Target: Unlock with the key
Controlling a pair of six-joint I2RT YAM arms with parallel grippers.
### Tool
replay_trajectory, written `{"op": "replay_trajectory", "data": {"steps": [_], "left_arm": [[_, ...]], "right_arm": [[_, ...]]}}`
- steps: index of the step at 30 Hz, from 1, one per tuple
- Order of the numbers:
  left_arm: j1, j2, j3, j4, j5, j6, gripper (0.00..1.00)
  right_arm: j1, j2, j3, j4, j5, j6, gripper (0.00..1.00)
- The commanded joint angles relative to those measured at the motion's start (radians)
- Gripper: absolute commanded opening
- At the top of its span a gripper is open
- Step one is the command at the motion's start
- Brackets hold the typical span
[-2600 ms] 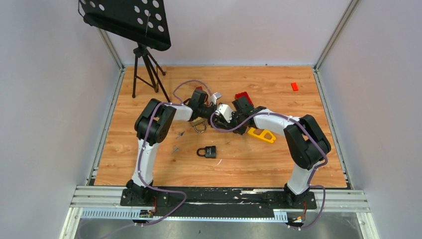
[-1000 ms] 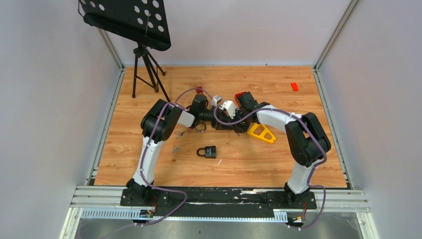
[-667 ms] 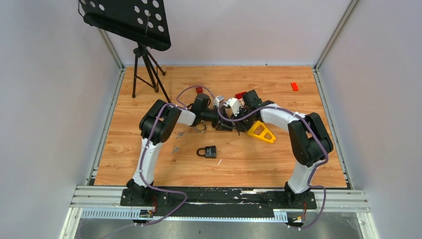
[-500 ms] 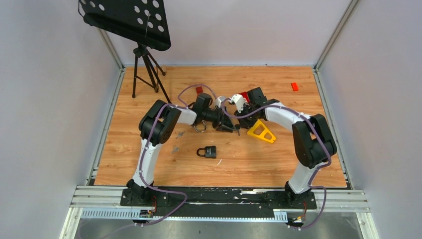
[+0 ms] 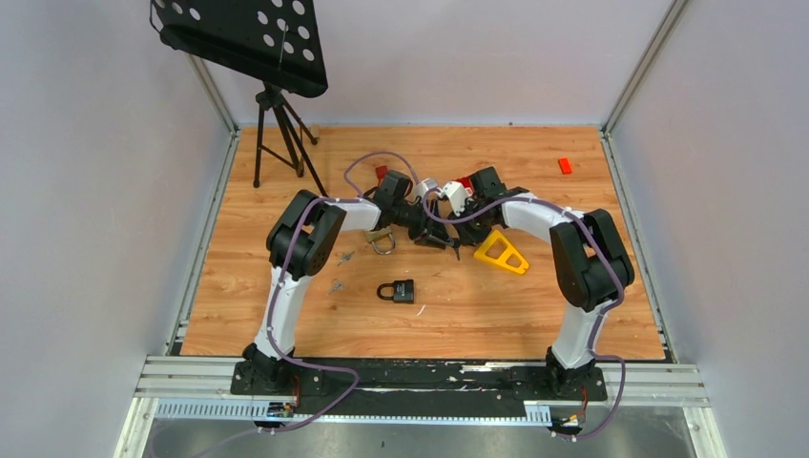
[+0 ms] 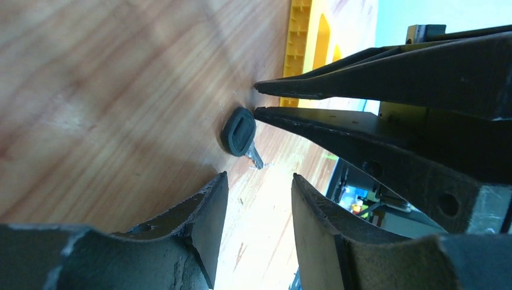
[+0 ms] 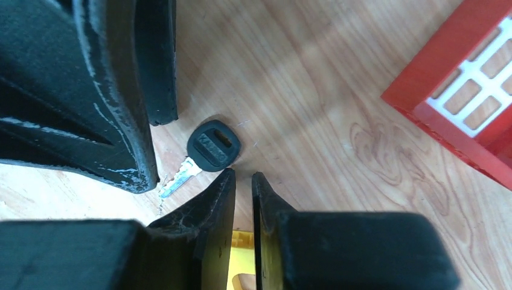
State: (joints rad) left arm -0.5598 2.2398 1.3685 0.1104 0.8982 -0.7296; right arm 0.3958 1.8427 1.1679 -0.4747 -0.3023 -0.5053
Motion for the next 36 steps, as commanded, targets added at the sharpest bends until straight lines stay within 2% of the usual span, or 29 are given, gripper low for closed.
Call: {"op": "replay_trajectory", "data": {"steps": [1,6,16,27,36], "left_arm": [[0.013,0.023,0.025,-0.072,-0.137,0.061,0.53],[0.012,0.04,0.021,-0.06,-0.164,0.036,0.52],[0.003,0.044,-0.015,-0.025,-0.175,0.017,0.45],[-0.013,0.03,-0.078,-0.011,-0.166,0.042,0.46],[-0.015,0.015,-0.132,0.08,-0.125,-0.04,0.47]], "right_arm": [[0.01,0.027,0.044,-0.001,0.021,0.019,0.17],[0.022,0.04,0.042,-0.006,-0.005,0.036,0.13],[0.033,0.061,0.072,-0.03,-0.086,0.083,0.09],[0.034,0.077,0.091,-0.043,-0.109,0.102,0.07],[0.034,0.1,0.096,-0.043,-0.129,0.148,0.05]]}}
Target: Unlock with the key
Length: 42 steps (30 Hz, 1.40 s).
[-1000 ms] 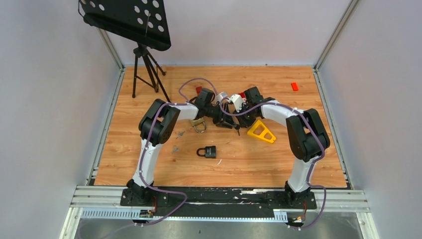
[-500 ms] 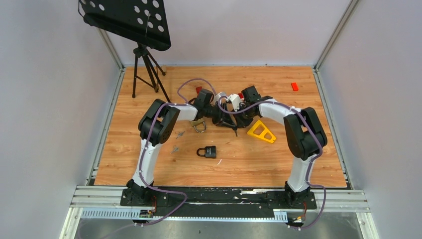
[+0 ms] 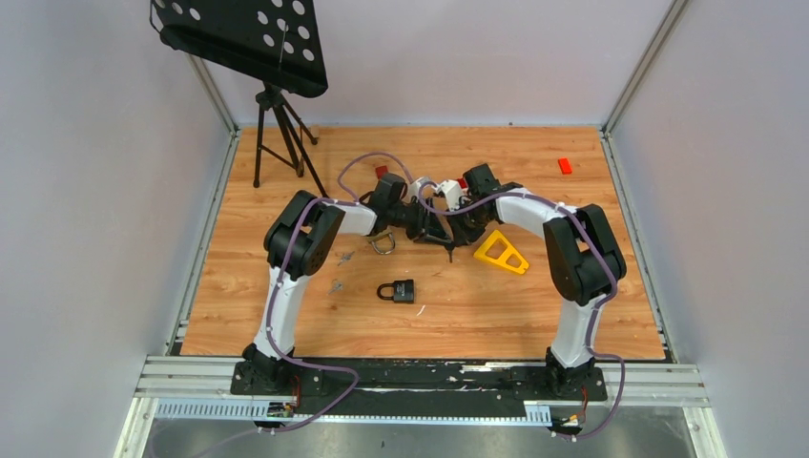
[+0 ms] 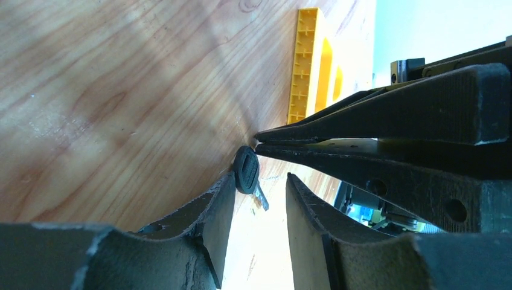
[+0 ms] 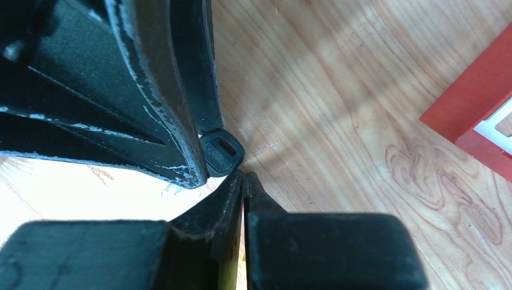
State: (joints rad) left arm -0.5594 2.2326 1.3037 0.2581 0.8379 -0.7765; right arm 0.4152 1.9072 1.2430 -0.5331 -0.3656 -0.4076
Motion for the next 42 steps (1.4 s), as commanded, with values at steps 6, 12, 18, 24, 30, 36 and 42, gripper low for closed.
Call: {"op": "replay_trajectory", "data": {"steps": [6,12,18,24,30,36,42], "left_arm": [[-0.021,-0.019,-0.143,0.009,-0.06,-0.073,0.45],[-0.022,-0.066,-0.202,0.052,-0.093,-0.149,0.46],[-0.025,-0.065,-0.194,0.048,-0.095,-0.152,0.48],[-0.02,-0.085,-0.182,-0.017,-0.122,-0.075,0.5],[-0.012,-0.106,-0.16,-0.071,-0.154,0.001,0.52],[0.015,-0.103,-0.122,-0.123,-0.168,0.052,0.53],[0.021,-0.072,-0.055,-0.16,-0.149,0.082,0.53]], "right_arm": [[0.002,0.061,0.036,0.018,-0.088,0.118,0.03],[-0.01,0.068,0.026,0.037,-0.079,0.156,0.02],[-0.03,0.059,0.025,0.034,-0.079,0.16,0.02],[-0.099,-0.015,0.018,-0.009,-0.117,0.099,0.08],[-0.105,-0.128,-0.035,-0.038,-0.198,0.022,0.21],[-0.086,-0.184,-0.068,-0.059,-0.219,-0.02,0.21],[-0.039,-0.213,-0.127,-0.057,-0.152,-0.047,0.15]]}}
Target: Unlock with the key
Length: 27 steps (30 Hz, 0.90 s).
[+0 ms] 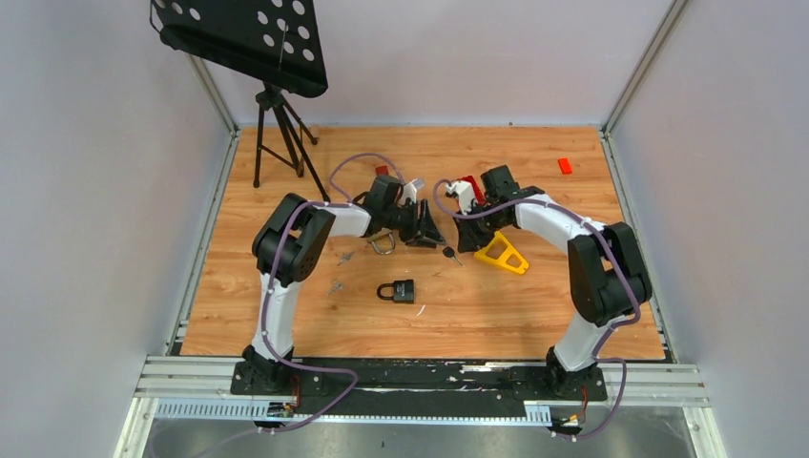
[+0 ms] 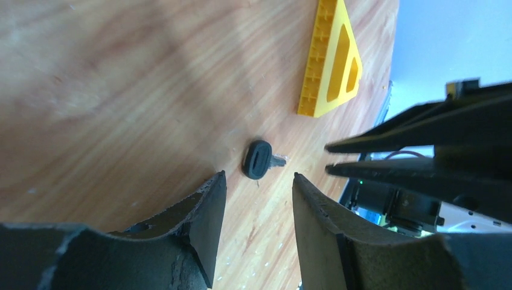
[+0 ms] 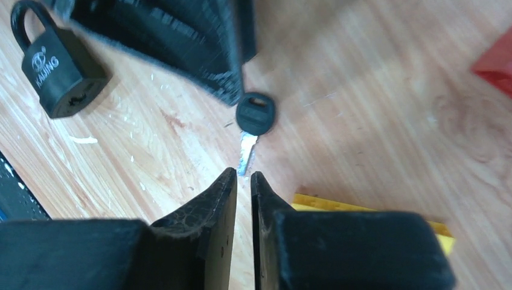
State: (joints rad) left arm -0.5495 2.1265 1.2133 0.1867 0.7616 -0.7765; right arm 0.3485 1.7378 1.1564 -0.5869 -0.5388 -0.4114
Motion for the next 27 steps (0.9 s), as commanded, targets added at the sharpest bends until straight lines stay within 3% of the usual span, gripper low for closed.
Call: {"op": "replay_trajectory", "data": {"steps": [1,17,27], "left_arm": [[0.011,0.042,0.048,-0.092,-0.068,0.082,0.54],[0.008,0.103,0.132,-0.109,-0.019,0.079,0.54],[-0.012,0.109,0.123,-0.182,0.013,0.176,0.55]], "right_arm": [[0.035,-0.046,-0.051,-0.003,0.033,-0.048,0.15],[0.132,-0.05,-0.135,0.068,0.227,-0.033,0.06],[0.153,-0.014,-0.119,0.079,0.237,-0.021,0.04]]}}
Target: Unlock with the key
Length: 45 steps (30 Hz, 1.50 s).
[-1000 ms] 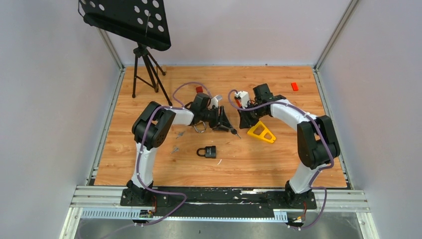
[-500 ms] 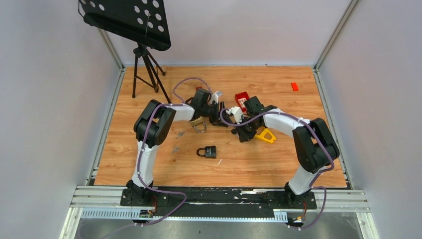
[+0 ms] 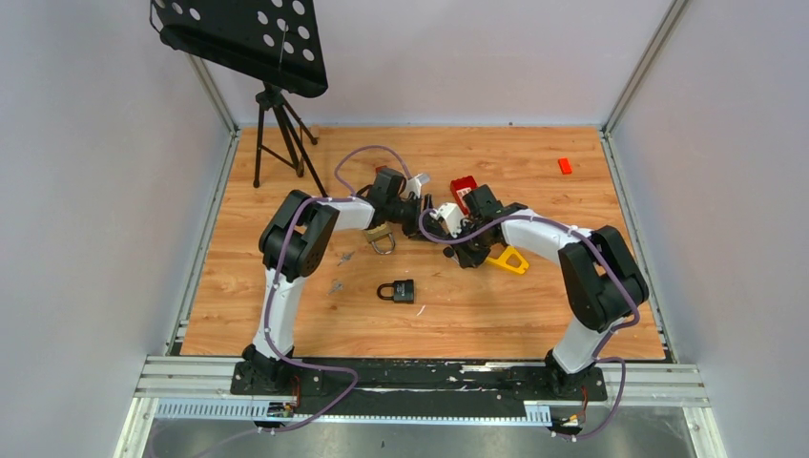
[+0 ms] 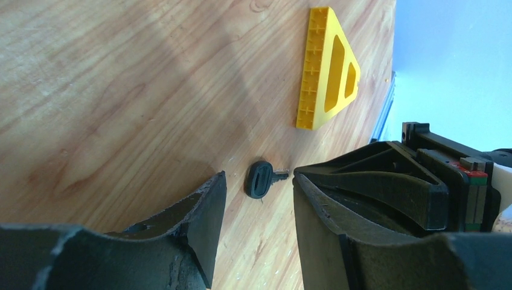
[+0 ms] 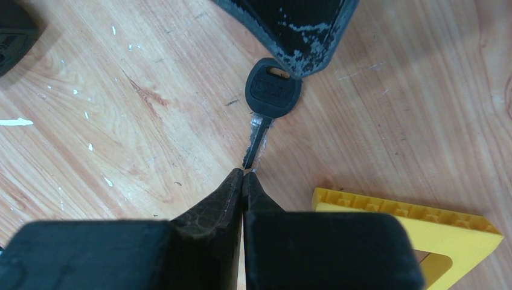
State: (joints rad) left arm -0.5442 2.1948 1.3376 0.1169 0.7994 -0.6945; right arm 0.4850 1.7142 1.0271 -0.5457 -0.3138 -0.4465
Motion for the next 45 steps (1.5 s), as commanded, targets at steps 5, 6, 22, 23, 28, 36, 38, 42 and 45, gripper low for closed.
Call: {"op": "replay_trajectory", "data": {"steps": [5,6,22,23,28,36,38,42,45], "left_arm": [[-0.017,0.037,-0.007,-0.145,-0.017,0.129,0.55],[-0.017,0.036,-0.008,-0.148,-0.016,0.13,0.55],[-0.036,0.064,0.022,-0.187,0.016,0.17,0.55],[-0.039,0.067,0.024,-0.19,0.017,0.171,0.55],[-0.048,0.082,0.044,-0.212,0.027,0.19,0.55],[-0.049,0.122,0.073,-0.223,0.053,0.187,0.55],[-0.049,0.125,0.076,-0.221,0.06,0.185,0.55],[-0.048,0.131,0.091,-0.217,0.092,0.189,0.53],[-0.048,0.138,0.103,-0.217,0.11,0.19,0.52]], "right_arm": [[0.021,0.013,0.012,0.036,0.015,0.014,0.04],[0.021,0.012,0.012,0.037,0.015,0.015,0.04],[0.03,0.05,0.025,0.053,0.057,0.015,0.02],[0.03,0.053,0.025,0.053,0.057,0.015,0.02],[0.03,0.063,0.028,0.056,0.058,0.013,0.02],[0.03,0.074,0.03,0.062,0.066,0.009,0.02],[0.03,0.077,0.03,0.065,0.075,0.006,0.01],[0.03,0.077,0.025,0.074,0.089,-0.005,0.01],[0.03,0.079,0.025,0.078,0.099,-0.016,0.0]]}}
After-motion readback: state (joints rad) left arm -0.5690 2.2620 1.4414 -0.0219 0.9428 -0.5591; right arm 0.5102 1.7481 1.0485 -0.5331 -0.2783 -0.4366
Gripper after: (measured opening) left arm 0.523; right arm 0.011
